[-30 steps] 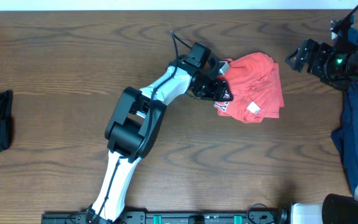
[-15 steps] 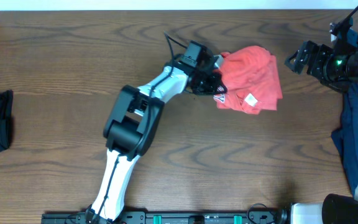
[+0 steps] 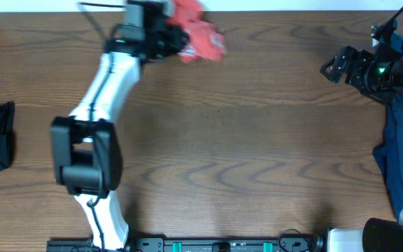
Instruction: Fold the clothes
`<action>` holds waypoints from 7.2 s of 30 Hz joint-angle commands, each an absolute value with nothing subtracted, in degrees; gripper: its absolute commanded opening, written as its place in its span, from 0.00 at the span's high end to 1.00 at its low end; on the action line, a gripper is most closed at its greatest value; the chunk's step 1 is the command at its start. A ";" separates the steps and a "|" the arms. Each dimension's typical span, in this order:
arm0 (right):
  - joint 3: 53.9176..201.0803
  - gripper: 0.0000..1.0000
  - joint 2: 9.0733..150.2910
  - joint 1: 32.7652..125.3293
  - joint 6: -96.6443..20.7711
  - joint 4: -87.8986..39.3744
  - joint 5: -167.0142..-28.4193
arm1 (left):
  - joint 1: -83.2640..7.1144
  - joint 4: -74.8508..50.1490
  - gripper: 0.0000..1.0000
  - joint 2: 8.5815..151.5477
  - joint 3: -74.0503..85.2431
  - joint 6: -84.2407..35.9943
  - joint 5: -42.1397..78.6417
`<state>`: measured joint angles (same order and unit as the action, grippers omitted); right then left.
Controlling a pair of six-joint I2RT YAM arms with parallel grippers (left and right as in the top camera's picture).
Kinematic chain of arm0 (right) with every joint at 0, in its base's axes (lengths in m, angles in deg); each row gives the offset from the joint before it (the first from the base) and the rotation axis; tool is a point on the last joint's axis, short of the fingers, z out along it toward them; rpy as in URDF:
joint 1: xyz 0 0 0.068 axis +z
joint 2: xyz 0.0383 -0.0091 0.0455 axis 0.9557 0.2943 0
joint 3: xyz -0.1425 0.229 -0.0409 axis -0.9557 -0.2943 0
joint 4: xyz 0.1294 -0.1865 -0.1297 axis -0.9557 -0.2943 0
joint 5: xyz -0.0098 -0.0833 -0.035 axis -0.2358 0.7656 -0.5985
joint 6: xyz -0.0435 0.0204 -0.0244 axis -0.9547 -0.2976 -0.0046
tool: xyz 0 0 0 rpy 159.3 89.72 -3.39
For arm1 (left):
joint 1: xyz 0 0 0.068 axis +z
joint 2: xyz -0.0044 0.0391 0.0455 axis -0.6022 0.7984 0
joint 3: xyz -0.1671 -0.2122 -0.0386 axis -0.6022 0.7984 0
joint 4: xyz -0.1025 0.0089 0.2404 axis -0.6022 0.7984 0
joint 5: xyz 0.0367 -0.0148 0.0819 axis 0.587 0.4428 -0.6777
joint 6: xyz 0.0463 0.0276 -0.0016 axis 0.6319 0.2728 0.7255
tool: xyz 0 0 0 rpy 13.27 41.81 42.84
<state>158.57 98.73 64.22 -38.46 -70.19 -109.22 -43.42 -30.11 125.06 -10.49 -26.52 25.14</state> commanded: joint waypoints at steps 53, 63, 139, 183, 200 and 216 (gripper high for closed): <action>158.94 0.01 97.68 80.85 -37.94 -68.45 -109.66 | 15.66 -24.45 0.94 120.18 -22.62 -9.51 24.17; 158.94 0.01 97.68 83.84 -37.50 -68.38 -109.66 | 22.90 -24.49 0.94 123.46 -22.62 -11.59 24.04; 158.94 0.01 97.68 90.21 -38.02 -65.34 -109.62 | 15.66 -18.22 0.94 127.83 -22.84 6.33 15.93; 158.94 0.01 98.14 90.21 -38.61 -66.50 -112.24 | 16.32 -10.88 0.94 127.68 -28.92 -2.17 9.29; 158.94 0.01 98.12 90.21 -40.34 -75.35 -112.20 | 22.59 8.99 0.94 127.68 -28.92 -6.21 9.60; 158.94 0.01 98.12 90.21 -40.71 -79.20 -112.20 | 22.59 16.47 0.94 127.68 -28.92 -7.74 11.61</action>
